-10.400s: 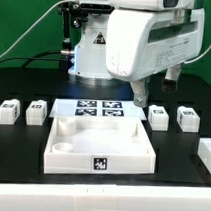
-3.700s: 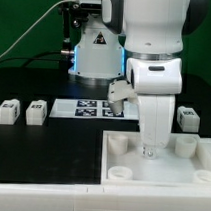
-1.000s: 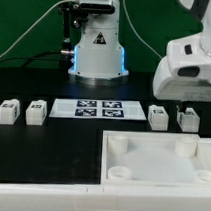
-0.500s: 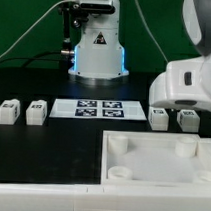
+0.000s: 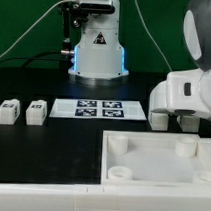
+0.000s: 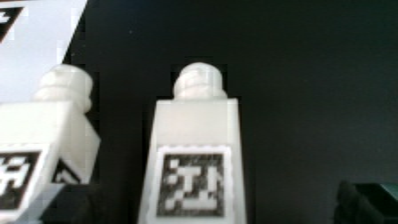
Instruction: Assemble one leg
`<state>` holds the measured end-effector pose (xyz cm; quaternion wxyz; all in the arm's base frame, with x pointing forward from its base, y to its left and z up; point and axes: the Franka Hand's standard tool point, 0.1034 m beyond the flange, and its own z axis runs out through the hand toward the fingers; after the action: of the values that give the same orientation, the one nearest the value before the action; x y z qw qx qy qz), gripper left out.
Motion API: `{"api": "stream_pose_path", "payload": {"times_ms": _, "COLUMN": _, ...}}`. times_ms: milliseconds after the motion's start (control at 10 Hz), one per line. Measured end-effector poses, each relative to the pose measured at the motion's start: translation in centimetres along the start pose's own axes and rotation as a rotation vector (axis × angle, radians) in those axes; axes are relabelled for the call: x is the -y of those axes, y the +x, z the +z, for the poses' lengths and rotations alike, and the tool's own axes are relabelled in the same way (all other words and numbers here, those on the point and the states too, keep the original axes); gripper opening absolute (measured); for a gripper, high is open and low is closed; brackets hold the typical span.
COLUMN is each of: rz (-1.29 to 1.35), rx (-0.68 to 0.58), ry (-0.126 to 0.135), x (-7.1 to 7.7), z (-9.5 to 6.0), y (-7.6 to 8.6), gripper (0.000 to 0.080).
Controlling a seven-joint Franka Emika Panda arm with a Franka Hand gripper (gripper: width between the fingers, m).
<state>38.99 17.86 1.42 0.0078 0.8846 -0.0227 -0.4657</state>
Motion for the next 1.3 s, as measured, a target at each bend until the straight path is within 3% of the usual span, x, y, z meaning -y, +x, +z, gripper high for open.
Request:
{"api": "stream_pose_path", "payload": {"times_ms": 300, "rz": 0.002, "rx": 0.0, "ry": -0.001, "x": -0.13, "z": 0.89, "y": 0.11, "gripper": 0.0649}}
{"api": "stream_pose_path", "payload": {"times_ms": 700, "rz": 0.002, "rx": 0.0, "ry": -0.001, "x": -0.13, "z": 0.94, "y": 0.13, "gripper": 0.0649}}
{"api": "stream_pose_path", "payload": {"times_ms": 800, "rz": 0.002, "rx": 0.0, "ry": -0.001, "x": -0.13, "z": 0.94, "y": 0.13, "gripper": 0.0521}}
{"api": "stream_pose_path", "payload": {"times_ms": 900, "rz": 0.002, "rx": 0.0, "ry": -0.001, "x": -0.13, "z": 0.94, "y": 0.13, "gripper": 0.0521}}
{"api": "stream_pose_path", "payload": {"times_ms": 1000, "rz": 0.002, "rx": 0.0, "ry": -0.001, "x": -0.13, "z": 0.94, "y": 0.13, "gripper": 0.0385}}
{"api": "stream_pose_path", "payload": {"times_ms": 1100, "rz": 0.002, "rx": 0.0, "ry": -0.001, "x": -0.13, "z": 0.94, "y": 0.13, "gripper": 0.0385}}
{"api": "stream_pose_path", "payload": {"times_ms": 1200, "rz": 0.002, "rx": 0.0, "ry": -0.001, "x": -0.13, "z": 0.94, "y": 0.13, "gripper": 0.0288}}
{"api": "stream_pose_path", "payload": {"times_ms": 1300, "rz": 0.002, "rx": 0.0, "ry": -0.001, "x": -0.13, "z": 0.94, "y": 0.13, "gripper": 0.0288}}
